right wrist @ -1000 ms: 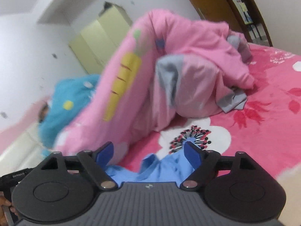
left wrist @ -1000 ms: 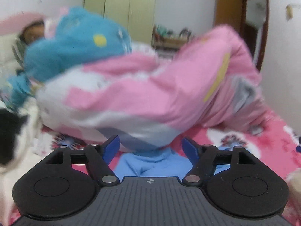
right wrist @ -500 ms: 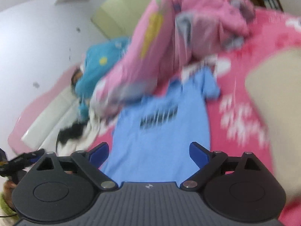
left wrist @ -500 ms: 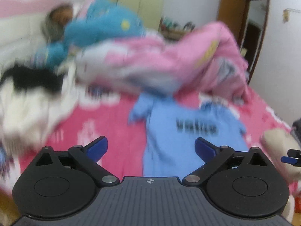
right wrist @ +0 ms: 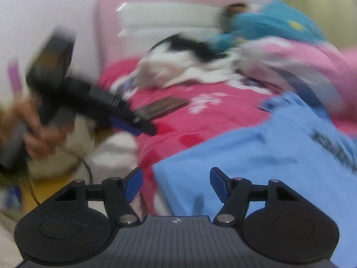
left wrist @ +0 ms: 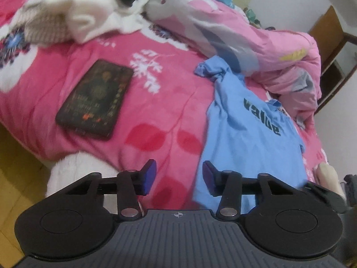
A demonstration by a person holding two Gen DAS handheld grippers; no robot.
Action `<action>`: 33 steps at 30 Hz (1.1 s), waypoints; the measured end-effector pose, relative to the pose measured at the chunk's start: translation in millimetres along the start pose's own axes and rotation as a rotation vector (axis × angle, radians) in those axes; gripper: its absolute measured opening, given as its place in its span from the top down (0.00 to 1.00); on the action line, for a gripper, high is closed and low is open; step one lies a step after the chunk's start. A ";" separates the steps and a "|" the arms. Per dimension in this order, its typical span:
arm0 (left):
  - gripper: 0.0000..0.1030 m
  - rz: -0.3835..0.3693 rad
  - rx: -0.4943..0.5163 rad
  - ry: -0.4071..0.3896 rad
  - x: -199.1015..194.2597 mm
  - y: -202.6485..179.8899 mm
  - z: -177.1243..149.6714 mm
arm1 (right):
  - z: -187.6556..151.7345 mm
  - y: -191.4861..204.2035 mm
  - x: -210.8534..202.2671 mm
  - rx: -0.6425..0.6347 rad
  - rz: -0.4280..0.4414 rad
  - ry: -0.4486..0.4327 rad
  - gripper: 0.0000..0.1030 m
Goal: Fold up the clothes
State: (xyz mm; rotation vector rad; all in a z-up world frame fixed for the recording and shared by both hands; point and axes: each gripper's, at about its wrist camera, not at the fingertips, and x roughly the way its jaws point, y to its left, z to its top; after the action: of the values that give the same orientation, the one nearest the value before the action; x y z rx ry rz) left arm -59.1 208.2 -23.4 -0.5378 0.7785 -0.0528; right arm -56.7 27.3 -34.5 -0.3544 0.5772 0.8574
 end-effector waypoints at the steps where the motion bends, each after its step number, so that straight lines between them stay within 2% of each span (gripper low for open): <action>1: 0.59 -0.007 -0.010 0.003 1.2 4.3 -3.3 | -0.2 8.3 13.4 -0.060 -0.019 0.025 0.39; 2: 0.60 -0.018 -0.017 0.004 2.0 8.1 -6.4 | -2.6 13.1 23.5 -0.106 -0.042 0.048 0.43; 4: 0.60 -0.049 -0.027 0.010 4.1 15.4 -12.1 | -9.1 20.9 42.0 -0.192 -0.093 0.089 0.61; 5: 0.60 -0.071 -0.029 0.014 5.5 18.2 -13.6 | -11.3 20.5 44.0 -0.205 -0.106 0.093 0.71; 6: 0.60 -0.096 -0.030 0.016 6.2 20.2 -14.3 | -9.9 13.9 38.0 -0.162 -0.094 0.078 0.85; 7: 0.60 -0.123 -0.031 0.017 6.7 22.0 -14.9 | -5.7 1.7 28.9 -0.068 -0.076 0.056 0.95; 10: 0.59 -0.215 -0.015 0.010 8.3 20.9 -17.0 | -9.1 -64.3 -15.9 0.401 0.019 -0.105 0.94; 13: 0.57 -0.288 0.016 0.035 17.3 12.7 -19.0 | -51.0 -124.7 -41.8 0.850 0.076 -0.224 0.94; 15: 0.57 -0.300 0.042 0.055 25.6 4.1 -19.7 | -87.4 -148.9 -42.6 1.082 0.119 -0.238 0.94; 18: 0.56 -0.318 0.087 0.080 36.8 -12.5 -19.5 | -123.4 -160.4 -42.9 1.268 0.176 -0.271 0.93; 25: 0.54 -0.399 0.108 0.103 61.2 -44.0 -14.6 | -137.8 -157.4 -42.0 1.321 0.239 -0.309 0.91; 28: 0.55 -0.461 0.030 0.165 83.5 -49.4 -9.8 | -137.9 -155.5 -44.3 1.302 0.227 -0.311 0.91; 31: 0.63 -0.525 -0.070 0.233 105.7 -50.3 -8.1 | -134.1 -154.3 -42.5 1.294 0.223 -0.317 0.91; 33: 0.64 -0.554 -0.133 0.272 118.6 -49.1 -8.2 | -135.9 -153.9 -43.5 1.298 0.226 -0.322 0.91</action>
State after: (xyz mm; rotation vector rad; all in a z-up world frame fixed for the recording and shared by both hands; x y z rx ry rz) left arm 27.8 133.8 -82.2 -0.8741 0.8813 -0.5997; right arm -2.8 -162.5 -106.0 1.0243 0.7585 0.5804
